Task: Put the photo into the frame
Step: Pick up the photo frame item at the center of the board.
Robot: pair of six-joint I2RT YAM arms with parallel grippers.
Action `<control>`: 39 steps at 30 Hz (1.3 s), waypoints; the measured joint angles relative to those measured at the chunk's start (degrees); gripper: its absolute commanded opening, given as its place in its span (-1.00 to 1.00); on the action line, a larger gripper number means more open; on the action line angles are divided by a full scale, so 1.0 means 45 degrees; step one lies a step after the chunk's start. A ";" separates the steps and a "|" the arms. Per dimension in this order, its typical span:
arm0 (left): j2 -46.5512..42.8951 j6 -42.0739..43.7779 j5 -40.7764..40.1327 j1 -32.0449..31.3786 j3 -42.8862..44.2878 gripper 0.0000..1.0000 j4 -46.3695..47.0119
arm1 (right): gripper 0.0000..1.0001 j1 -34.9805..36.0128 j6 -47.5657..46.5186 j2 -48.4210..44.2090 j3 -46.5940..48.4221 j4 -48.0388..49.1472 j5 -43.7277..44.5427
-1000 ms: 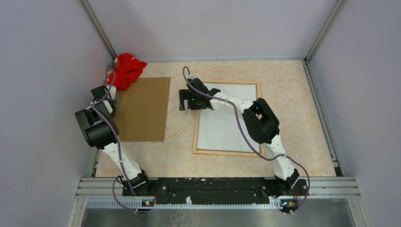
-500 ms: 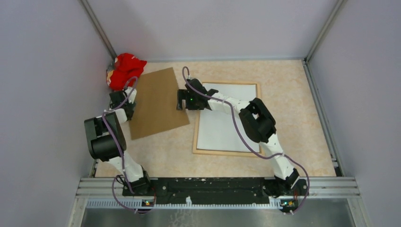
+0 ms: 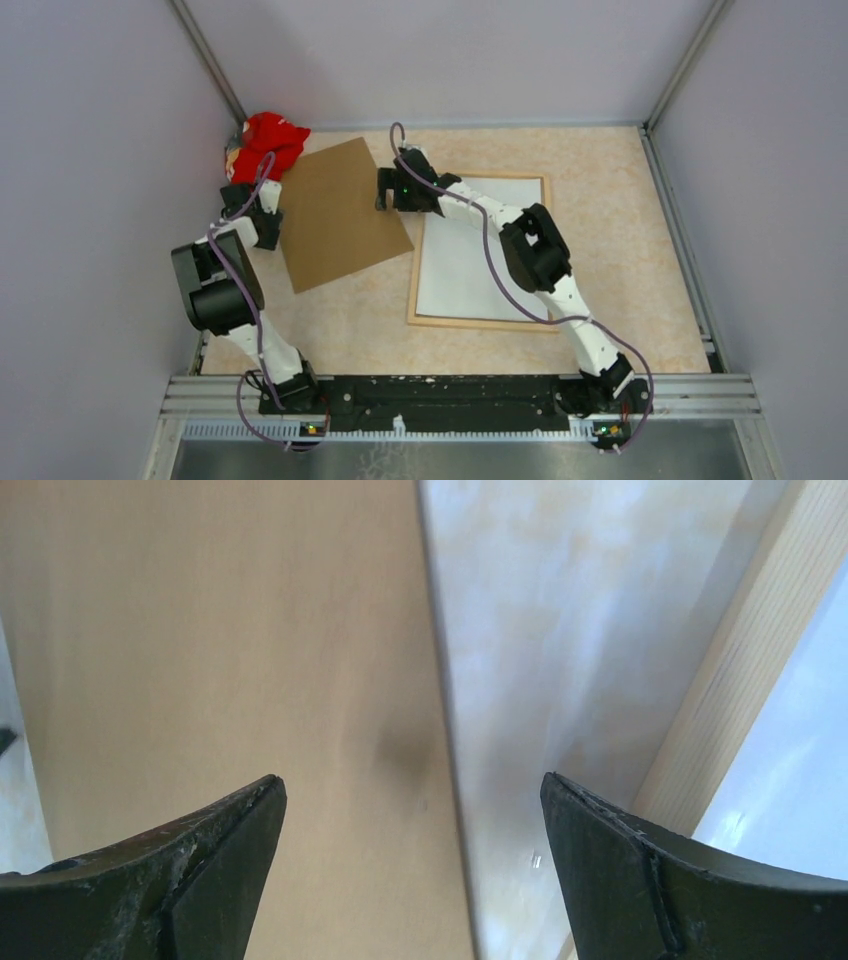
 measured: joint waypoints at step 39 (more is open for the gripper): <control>0.2195 0.1583 -0.0933 -0.0549 0.2176 0.30 0.0573 | 0.89 0.1078 0.1457 -0.2958 -0.5629 0.2982 -0.3385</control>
